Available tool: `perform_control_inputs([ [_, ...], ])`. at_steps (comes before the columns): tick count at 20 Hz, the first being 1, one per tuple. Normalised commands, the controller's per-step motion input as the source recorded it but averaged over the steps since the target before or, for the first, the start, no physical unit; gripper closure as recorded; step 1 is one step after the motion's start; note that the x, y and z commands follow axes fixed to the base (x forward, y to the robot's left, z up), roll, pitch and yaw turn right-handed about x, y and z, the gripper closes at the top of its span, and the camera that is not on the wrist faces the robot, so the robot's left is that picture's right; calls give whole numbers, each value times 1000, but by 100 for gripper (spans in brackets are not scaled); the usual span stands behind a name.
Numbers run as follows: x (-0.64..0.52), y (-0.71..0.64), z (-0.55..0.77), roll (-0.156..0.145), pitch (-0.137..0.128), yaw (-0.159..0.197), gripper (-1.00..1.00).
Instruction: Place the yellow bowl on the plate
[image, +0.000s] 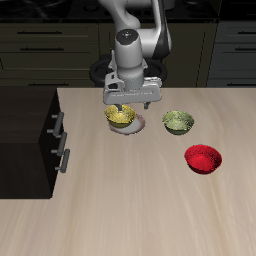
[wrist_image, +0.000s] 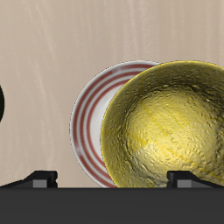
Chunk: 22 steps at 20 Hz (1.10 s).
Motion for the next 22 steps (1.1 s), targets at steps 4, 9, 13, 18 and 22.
perform_control_inputs([
  [4,-93,6,3,7,-2,0,-100],
  [9,-102,-4,40,2,-3,-3,-100],
  [13,-88,-7,17,-6,-4,1,-100],
  [18,-94,-21,30,-6,-3,-9,-100],
  [22,-47,-4,-19,2,-1,4,-100],
])
